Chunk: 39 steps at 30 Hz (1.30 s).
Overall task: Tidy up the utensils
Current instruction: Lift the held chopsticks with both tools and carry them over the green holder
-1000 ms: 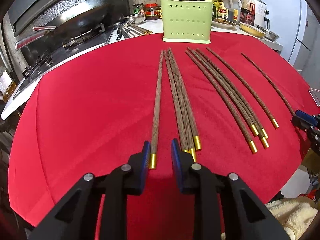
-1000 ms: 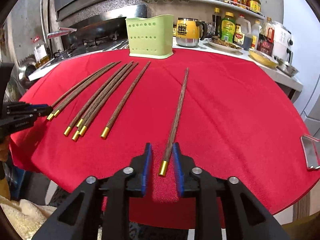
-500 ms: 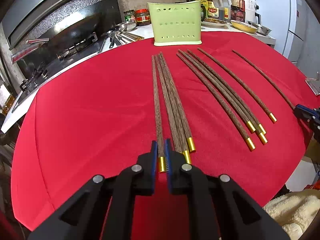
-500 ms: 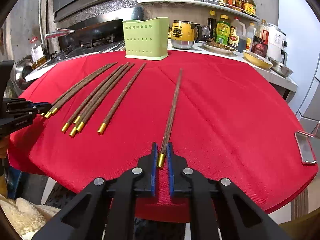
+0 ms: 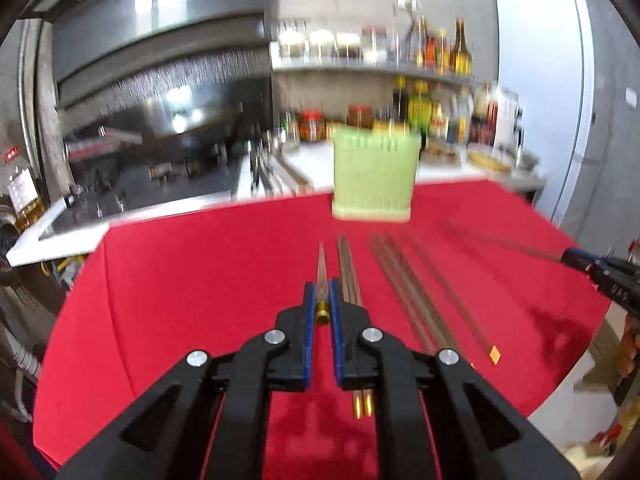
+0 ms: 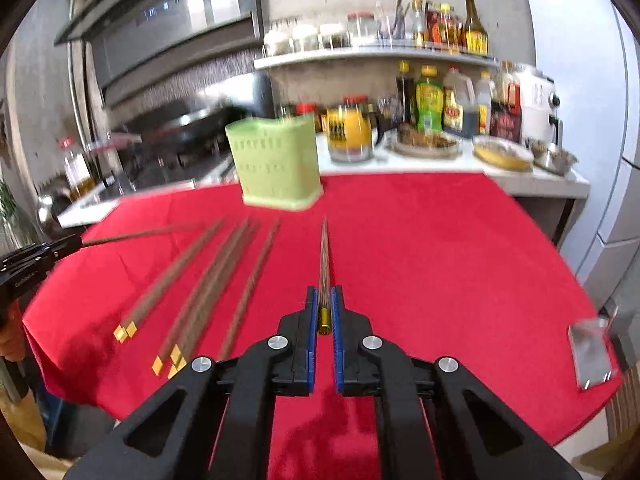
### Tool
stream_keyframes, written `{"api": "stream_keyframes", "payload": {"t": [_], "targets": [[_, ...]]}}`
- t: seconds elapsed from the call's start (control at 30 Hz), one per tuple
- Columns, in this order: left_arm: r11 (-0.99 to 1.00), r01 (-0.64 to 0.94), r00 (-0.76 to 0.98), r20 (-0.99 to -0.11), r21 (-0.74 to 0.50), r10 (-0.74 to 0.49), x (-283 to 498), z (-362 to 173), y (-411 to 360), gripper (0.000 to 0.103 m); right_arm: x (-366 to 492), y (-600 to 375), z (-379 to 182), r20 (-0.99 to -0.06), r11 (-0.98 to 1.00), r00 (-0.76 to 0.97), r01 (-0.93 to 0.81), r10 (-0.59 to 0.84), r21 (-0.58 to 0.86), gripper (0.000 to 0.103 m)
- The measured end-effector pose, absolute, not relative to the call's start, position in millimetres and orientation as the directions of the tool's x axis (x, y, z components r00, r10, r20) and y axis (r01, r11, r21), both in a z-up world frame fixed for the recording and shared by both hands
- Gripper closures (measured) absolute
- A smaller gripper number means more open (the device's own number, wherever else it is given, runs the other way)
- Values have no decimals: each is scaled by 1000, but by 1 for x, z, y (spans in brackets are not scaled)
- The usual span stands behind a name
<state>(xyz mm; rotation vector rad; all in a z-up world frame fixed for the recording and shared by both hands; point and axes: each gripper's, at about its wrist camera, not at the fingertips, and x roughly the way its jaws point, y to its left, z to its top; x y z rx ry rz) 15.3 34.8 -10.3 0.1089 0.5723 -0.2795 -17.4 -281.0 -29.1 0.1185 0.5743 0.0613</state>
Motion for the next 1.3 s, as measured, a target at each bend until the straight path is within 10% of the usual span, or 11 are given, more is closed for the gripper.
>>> {"api": "stream_keyframes", "payload": {"t": [0.33,1.3], "targets": [[957,291,878,-400,12,-262,28,57,45,96,2,-283,63,-392,994,916,-58,88,88,96],[943,332,804,-526,10,-277,85,34,18,96,85,-279,47,-457,994,883,-74,103,80,96]]}}
